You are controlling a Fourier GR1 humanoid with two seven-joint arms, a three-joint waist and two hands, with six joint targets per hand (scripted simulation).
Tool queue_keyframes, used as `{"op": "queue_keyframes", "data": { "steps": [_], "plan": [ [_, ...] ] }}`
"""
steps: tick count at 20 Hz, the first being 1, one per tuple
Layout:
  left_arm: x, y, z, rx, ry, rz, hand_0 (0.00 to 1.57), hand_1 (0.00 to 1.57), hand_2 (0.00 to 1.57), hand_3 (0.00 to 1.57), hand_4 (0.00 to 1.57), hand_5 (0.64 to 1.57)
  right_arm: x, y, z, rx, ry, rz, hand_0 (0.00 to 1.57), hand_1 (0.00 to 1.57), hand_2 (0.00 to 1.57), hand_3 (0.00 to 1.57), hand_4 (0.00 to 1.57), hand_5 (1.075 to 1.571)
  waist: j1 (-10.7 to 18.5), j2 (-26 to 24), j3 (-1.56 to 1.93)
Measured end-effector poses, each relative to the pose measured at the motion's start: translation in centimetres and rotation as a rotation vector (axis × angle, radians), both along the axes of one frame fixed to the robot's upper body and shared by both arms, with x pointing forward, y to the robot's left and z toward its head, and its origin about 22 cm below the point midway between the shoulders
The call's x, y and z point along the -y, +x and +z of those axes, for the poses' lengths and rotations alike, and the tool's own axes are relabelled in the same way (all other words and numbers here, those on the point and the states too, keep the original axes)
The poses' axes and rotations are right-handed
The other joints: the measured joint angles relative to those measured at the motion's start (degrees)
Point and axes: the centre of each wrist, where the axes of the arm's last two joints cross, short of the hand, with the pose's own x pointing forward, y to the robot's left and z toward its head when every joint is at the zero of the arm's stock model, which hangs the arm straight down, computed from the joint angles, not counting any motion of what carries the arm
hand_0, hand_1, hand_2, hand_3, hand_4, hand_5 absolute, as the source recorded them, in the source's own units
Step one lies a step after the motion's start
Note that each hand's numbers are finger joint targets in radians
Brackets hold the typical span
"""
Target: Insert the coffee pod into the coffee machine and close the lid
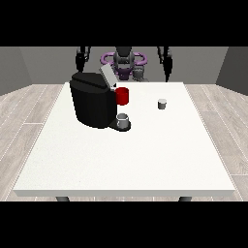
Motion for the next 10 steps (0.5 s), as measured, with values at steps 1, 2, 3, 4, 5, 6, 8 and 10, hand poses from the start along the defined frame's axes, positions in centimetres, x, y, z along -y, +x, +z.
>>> {"op": "queue_keyframes", "data": {
  "steps": [1,2,3,4,5,6,8,10],
  "plan": [
    [0.3,-0.2,-0.4,0.006,-0.006,-0.012,0.0,0.0,0.0,0.0,0.28,1.571,0.2,0.2,0.0,-0.005,0.001,-0.011,0.0,0.0,0.0,0.0,0.13,1.571,0.52,-0.12,0.12],
    [0.3,-0.1,-0.3,0.018,-0.011,-0.019,0.0,0.0,0.0,0.0,0.28,1.571,0.4,0.4,0.0,-0.01,-0.002,-0.013,0.0,0.0,0.0,0.0,0.13,1.571,0.91,-0.3,0.21],
    [0.5,-0.1,-0.2,0.029,-0.018,-0.024,0.0,0.0,0.0,0.0,0.28,1.571,0.7,0.2,-0.4,-0.026,-0.007,-0.016,0.0,0.0,0.0,0.0,0.13,1.571,0.9,-0.86,0.28],
    [0.5,-0.1,-0.1,0.053,-0.03,-0.033,0.0,0.0,0.0,0.0,0.28,1.571,0.7,0.3,-0.3,-0.033,-0.008,-0.027,0.0,0.0,0.0,0.0,0.13,1.571,1.12,-1.09,0.34],
    [-0.2,-0.3,-0.4,0.075,-0.037,-0.036,0.0,0.0,0.0,0.0,0.28,1.571,0.9,0.0,-0.5,-0.039,-0.003,-0.029,0.0,0.0,0.0,0.0,0.13,1.571,1.06,-1.16,0.38],
    [-0.4,-0.8,-0.6,0.089,-0.048,-0.054,0.0,0.0,0.0,0.0,0.28,1.571,1.5,-0.3,-0.8,-0.057,-0.001,-0.035,0.0,0.0,0.0,0.0,0.13,1.571,1.42,-1.91,0.41],
    [-1.1,-0.9,-0.4,0.121,-0.065,-0.059,0.0,0.0,0.0,0.0,0.24,1.571,1.8,-0.6,-1.1,-0.021,0.029,-0.117,0.0,0.0,0.0,0.0,0.09,1.571,1.0,-2.61,0.46],
    [-1.6,-0.8,0.0,0.143,-0.028,-0.071,0.0,0.0,0.0,0.0,0.31,1.571,2.0,-0.6,-1.3,0.011,0.047,-0.172,0.0,0.0,0.0,0.0,0.18,1.571,1.12,-2.76,0.51]
  ]
}}
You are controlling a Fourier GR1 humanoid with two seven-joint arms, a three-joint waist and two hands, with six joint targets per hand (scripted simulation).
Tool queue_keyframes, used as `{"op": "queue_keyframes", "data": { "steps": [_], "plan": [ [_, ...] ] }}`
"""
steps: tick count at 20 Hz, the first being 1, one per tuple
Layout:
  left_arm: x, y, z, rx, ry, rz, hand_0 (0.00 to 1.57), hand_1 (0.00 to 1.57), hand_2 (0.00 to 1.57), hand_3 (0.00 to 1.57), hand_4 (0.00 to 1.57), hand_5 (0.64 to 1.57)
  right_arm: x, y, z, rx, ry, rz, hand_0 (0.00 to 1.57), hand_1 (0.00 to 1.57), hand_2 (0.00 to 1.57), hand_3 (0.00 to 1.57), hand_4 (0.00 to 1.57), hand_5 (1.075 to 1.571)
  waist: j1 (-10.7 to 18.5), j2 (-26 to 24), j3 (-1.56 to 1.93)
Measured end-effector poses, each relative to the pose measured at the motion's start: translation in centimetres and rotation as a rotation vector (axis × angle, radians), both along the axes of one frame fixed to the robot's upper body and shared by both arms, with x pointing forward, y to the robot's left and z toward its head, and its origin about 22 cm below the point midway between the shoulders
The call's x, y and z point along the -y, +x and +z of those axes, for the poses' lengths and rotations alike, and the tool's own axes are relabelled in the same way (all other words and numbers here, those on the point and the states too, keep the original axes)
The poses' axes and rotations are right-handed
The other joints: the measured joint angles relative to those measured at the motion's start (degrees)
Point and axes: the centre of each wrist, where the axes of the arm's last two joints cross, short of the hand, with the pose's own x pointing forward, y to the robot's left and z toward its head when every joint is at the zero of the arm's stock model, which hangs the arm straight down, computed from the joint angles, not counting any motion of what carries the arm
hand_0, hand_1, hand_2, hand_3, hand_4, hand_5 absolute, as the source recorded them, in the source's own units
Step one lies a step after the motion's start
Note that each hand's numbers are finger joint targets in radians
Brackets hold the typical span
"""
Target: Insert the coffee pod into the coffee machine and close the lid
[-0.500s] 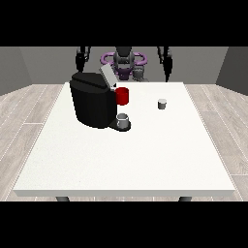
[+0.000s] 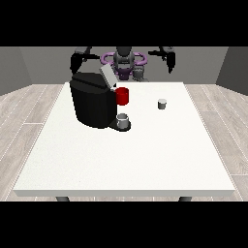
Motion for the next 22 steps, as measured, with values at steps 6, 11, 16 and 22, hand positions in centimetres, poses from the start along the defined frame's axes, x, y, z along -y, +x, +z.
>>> {"op": "queue_keyframes", "data": {
  "steps": [6,11,16,22],
  "plan": [
    [-2.4,1.4,1.0,0.037,0.146,-0.001,0.0,0.0,0.0,0.0,0.0,1.571,-0.7,-0.1,0.1,0.057,0.018,-0.027,0.0,0.0,0.0,0.0,0.16,1.571,-1.93,1.43,0.02],
    [-5.7,4.0,2.9,-0.006,0.212,0.013,0.0,0.0,0.0,0.0,0.0,1.571,-1.9,0.8,1.0,0.099,0.032,-0.014,0.0,0.0,0.0,0.0,0.19,1.571,-3.68,4.05,0.03],
    [-6.3,6.5,3.5,-0.06,0.249,0.018,0.0,0.0,0.0,0.0,0.0,1.571,-3.1,1.7,1.9,0.138,0.04,0.014,0.0,0.0,0.0,0.0,0.28,1.571,-5.65,6.72,0.04],
    [-7.9,8.4,2.9,-0.108,0.291,0.046,0.0,0.0,0.0,0.0,0.0,1.571,-3.7,2.6,2.6,0.173,0.047,0.037,0.0,0.0,0.0,0.0,0.34,1.571,-6.99,10.72,0.01]
  ]
}}
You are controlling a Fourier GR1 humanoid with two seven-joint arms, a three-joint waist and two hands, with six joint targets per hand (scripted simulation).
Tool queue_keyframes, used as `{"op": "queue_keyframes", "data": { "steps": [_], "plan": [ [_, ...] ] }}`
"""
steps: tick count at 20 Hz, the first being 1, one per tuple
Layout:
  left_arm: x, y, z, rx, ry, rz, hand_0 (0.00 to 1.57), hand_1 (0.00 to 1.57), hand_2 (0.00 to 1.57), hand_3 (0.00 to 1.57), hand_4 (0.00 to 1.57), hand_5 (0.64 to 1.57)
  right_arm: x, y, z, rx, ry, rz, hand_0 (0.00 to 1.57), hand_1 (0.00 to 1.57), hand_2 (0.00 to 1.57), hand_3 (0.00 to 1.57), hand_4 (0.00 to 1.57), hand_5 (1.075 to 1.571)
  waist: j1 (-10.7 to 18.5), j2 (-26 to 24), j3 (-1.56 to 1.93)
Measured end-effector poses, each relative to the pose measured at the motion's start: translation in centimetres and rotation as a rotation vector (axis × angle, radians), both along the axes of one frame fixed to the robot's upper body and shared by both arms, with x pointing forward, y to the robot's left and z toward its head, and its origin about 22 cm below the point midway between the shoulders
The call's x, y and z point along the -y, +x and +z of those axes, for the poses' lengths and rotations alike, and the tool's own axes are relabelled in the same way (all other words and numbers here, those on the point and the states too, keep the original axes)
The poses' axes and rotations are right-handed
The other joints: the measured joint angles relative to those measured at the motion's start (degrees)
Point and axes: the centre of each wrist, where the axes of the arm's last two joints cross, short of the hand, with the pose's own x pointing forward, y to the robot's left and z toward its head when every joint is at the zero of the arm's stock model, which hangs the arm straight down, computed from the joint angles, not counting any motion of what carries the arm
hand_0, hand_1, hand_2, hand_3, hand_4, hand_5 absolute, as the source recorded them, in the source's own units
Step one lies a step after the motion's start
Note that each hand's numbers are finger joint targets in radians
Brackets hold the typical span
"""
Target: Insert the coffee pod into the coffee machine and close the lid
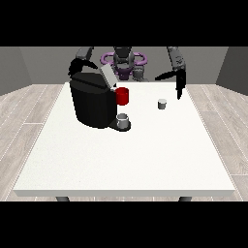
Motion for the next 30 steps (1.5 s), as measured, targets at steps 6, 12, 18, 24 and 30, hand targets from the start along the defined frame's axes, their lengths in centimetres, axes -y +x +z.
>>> {"op": "queue_keyframes", "data": {
  "steps": [6,12,18,24,30],
  "plan": [
    [-0.6,1.6,-0.6,-0.05,0.061,0.013,0.0,0.0,0.0,0.0,0.0,1.571,-0.6,1.2,1.0,-0.026,-0.017,0.003,0.0,0.0,0.0,0.0,0.39,1.571,-0.24,1.59,0.0],
    [0.9,2.1,-2.3,-0.1,0.153,-0.023,0.0,0.0,0.46,0.0,0.0,1.571,-0.3,2.0,0.5,-0.075,-0.04,-0.019,0.0,0.0,0.0,0.0,0.42,1.571,0.61,1.16,0.0],
    [1.5,3.2,-2.7,-0.144,0.219,-0.026,0.81,0.81,0.85,0.5,0.0,1.571,-0.5,2.6,-0.6,-0.104,-0.059,-0.04,0.0,0.0,0.0,0.0,0.39,1.571,1.09,1.03,0.01],
    [0.2,2.8,-3.8,-0.189,0.324,-0.017,0.6,0.6,0.72,0.47,0.0,1.571,-0.7,2.4,-0.7,-0.12,-0.054,-0.023,0.0,0.0,0.0,0.0,0.47,1.571,-0.23,1.14,0.01],
    [0.0,2.9,-4.3,-0.171,0.442,-0.019,0.67,0.67,0.81,0.55,0.0,1.571,-0.6,2.4,-0.7,-0.111,-0.057,-0.016,0.0,0.0,0.0,0.0,0.53,1.571,-1.02,1.62,0.01]
  ]
}}
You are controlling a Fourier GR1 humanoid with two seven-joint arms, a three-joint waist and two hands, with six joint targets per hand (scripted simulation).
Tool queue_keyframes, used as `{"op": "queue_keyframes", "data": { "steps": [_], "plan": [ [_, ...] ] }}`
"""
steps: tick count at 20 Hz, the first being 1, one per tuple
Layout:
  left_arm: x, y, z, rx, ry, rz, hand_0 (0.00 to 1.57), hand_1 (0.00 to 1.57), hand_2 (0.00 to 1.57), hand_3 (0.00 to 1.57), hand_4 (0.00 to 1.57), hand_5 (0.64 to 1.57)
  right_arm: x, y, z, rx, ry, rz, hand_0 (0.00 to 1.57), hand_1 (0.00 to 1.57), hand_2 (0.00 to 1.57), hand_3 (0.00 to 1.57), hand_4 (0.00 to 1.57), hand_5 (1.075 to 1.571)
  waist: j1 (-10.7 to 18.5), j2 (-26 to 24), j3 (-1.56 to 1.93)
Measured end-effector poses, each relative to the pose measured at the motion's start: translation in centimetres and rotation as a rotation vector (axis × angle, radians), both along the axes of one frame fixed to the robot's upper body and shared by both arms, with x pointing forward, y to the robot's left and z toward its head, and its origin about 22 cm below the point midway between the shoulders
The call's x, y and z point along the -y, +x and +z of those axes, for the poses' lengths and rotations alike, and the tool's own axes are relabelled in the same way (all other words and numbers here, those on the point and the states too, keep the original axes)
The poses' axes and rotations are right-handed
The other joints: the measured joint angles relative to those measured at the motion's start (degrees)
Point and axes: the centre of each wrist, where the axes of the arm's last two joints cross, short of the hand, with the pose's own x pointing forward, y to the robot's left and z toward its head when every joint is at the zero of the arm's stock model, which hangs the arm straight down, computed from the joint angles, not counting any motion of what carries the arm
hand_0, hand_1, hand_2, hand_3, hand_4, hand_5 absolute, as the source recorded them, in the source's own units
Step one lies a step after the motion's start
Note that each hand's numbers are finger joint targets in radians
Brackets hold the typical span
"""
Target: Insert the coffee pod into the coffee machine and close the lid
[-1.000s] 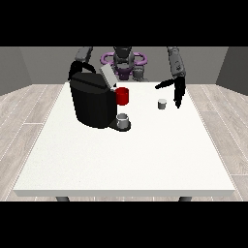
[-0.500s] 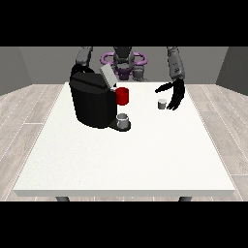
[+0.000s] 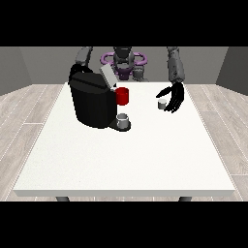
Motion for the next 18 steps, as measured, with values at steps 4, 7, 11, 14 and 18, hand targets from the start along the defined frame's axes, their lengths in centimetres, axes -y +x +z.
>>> {"op": "queue_keyframes", "data": {
  "steps": [4,7,11,14,18],
  "plan": [
    [0.4,0.6,0.2,0.052,0.041,0.0,0.69,0.69,0.85,0.65,0.29,1.571,0.5,0.4,0.4,0.0,0.007,-0.004,0.0,0.0,0.0,0.0,0.51,1.571,-0.13,0.4,0.01],
    [0.8,1.0,0.1,0.088,0.063,0.012,0.82,0.82,0.97,0.74,0.39,1.571,0.5,0.5,0.4,0.006,0.013,-0.001,0.0,0.0,0.0,0.0,0.49,1.571,-0.24,0.69,0.0],
    [0.4,0.8,-0.3,0.112,0.112,0.012,0.99,0.99,1.09,0.87,0.29,1.571,0.3,0.2,0.3,0.008,0.028,0.004,0.0,0.0,0.0,0.0,0.52,1.571,-0.57,0.54,0.01],
    [0.4,1.1,0.0,0.109,0.166,-0.009,0.97,0.97,1.05,0.79,0.32,1.571,0.6,0.2,-0.2,0.011,0.038,-0.004,0.0,0.0,0.0,0.0,0.43,1.571,-0.46,0.74,0.04],
    [0.0,1.5,0.5,0.105,0.201,-0.025,1.23,1.23,1.36,1.31,0.47,1.571,0.0,0.3,-0.4,0.011,0.04,-0.011,0.0,0.0,0.0,0.0,0.42,1.571,-0.2,1.05,0.03]
  ]
}}
